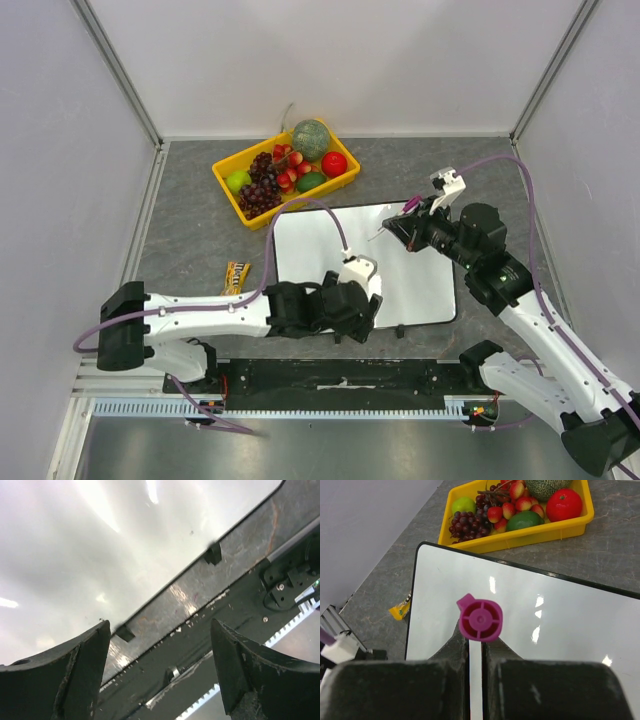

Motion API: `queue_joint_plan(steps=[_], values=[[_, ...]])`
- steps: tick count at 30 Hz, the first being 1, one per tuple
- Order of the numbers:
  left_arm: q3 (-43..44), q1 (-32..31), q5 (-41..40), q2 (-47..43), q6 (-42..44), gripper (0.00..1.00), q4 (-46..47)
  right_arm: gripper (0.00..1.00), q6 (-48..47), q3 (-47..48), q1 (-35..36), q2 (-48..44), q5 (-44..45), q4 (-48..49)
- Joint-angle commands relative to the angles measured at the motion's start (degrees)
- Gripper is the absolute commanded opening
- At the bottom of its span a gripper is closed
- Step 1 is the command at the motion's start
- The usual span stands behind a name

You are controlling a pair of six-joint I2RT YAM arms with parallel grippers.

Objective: Write a sentence on the whiteboard
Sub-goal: Move the whiteboard to the center of the board, then write a sentence on the whiteboard.

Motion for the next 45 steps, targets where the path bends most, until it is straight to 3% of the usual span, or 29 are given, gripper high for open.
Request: queue_joint_plan(steps=[1,5,14,21,24,30,35,39,45], values=[[3.64,5.88,3.74,-1.81,11.01,0.85,3.24,0.0,-0.34,-1.16,-0.31,-1.2,1.52,0.01],[6.8,13.17,8.22,-2.77,16.28,0.85,0.34,0.0,-0.25,-2.04,-0.22,-1.46,1.26,-0.17],[5.41,30.49,20.01,-11.03,22.01,0.89,-2.74,0.0,1.77,-3.27,-0.22,-1.64,-1.37,1.41],[-4.61,42.44,30.9,-17.18,17.71,0.89,2.61,0.0,1.25,-3.36,-0.13,-2.34,-3.84,2.55],[-7.77,46.66,30.56,-20.87,18.23,0.88,3.16,0.0,0.72,-3.45,-0.22,-2.96,-5.68,3.6],[-17.09,61.07,36.7,-31.06,16.03,0.89,9.38,0.0,1.69,-5.21,-0.13,-4.8,-10.43,9.05],[-20.43,65.13,37.49,-31.51,12.09,0.91,11.14,0.0,1.25,-5.38,-0.22,-3.75,-11.31,8.97],[-26.14,66.89,41.18,-32.57,9.01,0.92,19.13,0.0,0.98,-5.56,-0.22,-3.92,-11.66,9.06],[-28.44,70.75,49.7,-29.5,8.21,0.93,23.89,0.0,0.55,-6.52,-0.13,-6.29,-13.51,13.01]])
